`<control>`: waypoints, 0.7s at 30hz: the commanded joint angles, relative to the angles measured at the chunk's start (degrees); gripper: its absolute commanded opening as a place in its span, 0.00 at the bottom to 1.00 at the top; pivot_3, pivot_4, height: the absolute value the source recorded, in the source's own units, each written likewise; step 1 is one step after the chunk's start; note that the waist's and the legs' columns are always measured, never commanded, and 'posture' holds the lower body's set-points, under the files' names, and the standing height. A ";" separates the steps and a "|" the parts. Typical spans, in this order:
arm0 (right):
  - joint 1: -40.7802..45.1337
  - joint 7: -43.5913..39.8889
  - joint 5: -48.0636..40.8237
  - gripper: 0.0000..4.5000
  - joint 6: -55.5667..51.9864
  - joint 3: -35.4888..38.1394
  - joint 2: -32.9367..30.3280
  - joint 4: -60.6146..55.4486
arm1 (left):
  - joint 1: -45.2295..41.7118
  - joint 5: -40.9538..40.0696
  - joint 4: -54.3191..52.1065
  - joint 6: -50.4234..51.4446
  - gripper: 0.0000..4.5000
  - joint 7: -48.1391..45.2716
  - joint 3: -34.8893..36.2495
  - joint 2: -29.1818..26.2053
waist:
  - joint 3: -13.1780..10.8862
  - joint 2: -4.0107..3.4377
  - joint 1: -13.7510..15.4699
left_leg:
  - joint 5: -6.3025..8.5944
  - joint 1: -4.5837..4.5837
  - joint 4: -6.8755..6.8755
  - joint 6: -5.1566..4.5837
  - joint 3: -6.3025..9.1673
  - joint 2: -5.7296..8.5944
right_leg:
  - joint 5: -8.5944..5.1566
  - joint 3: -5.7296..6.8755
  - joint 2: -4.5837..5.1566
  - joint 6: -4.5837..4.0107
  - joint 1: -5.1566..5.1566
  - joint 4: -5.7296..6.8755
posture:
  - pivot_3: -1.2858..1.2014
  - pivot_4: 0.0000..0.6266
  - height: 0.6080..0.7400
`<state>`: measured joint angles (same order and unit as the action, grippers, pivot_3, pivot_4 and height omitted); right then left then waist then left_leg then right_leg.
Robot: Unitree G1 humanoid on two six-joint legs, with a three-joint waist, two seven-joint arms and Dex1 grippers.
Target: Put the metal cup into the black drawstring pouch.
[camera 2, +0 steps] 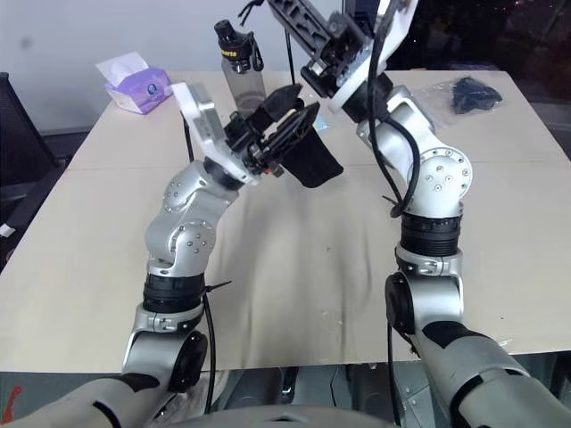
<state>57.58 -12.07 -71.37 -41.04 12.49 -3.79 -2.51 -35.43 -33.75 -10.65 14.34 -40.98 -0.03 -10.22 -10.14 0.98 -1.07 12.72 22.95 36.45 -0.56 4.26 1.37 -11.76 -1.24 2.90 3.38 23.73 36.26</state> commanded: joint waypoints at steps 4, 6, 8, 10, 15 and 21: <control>0.77 0.22 0.69 0.00 1.76 2.05 -0.30 0.46 | -1.10 2.47 -3.77 -4.25 0.52 1.24 0.12 0.35 | 0.00 0.00 0.04 | 0.00 -0.01 0.00 0.00 -0.01 0.00 | 0.00 -0.01 0.00 0.00 0.00 0.00 | 0.52 0.24 1.00; 0.92 0.12 1.08 0.00 1.94 2.45 -0.63 1.07 | -2.10 5.44 -3.31 -6.20 0.52 3.67 0.78 0.12 | 0.00 0.00 0.03 | 0.00 -0.01 0.00 0.00 -0.01 0.01 | 0.00 -0.01 -0.01 0.00 0.00 0.00 | 0.52 0.24 1.00; 1.20 -0.28 1.27 0.00 2.03 2.60 -0.67 1.86 | -2.02 7.27 -2.26 -7.34 0.52 4.95 1.06 -0.16 | 0.00 0.00 0.05 | 0.00 -0.01 0.00 0.00 -0.01 0.01 | 0.00 -0.01 -0.02 0.00 0.00 0.00 | 0.52 0.24 1.00; 1.42 -0.66 1.19 0.00 2.05 2.69 -0.48 2.29 | -1.70 8.25 -1.51 -8.30 0.52 5.41 1.00 -0.41 | 0.00 0.00 0.03 | 0.00 -0.01 0.00 0.00 -0.02 0.01 | 0.00 -0.02 -0.02 0.00 0.00 -0.01 | 0.52 0.24 1.00; 2.06 -2.02 0.31 0.00 1.14 2.39 -0.40 1.91 | -1.85 8.88 0.54 -9.46 0.52 6.12 0.70 -0.06 | 0.00 0.00 0.06 | 0.00 0.00 0.00 0.00 -0.01 0.01 | 0.00 -0.01 -0.01 0.00 0.00 -0.02 | 0.52 0.24 1.00; 1.95 -3.30 -1.80 0.00 -0.98 1.03 0.18 -1.16 | -2.80 10.51 3.72 -11.54 0.52 5.67 0.30 -0.11 | 0.00 0.00 0.04 | 0.00 0.00 0.00 0.00 -0.01 0.01 | 0.00 0.00 -0.02 0.00 0.00 -0.01 | 0.52 0.24 1.00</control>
<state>57.74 -14.22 -71.07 -41.55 13.96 -3.95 0.43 -36.54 -23.87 -6.90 4.66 -35.18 0.11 -10.27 -10.14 0.98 -1.03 12.72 22.95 36.45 -0.56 4.26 1.38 -11.76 -1.24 2.88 3.38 23.73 36.25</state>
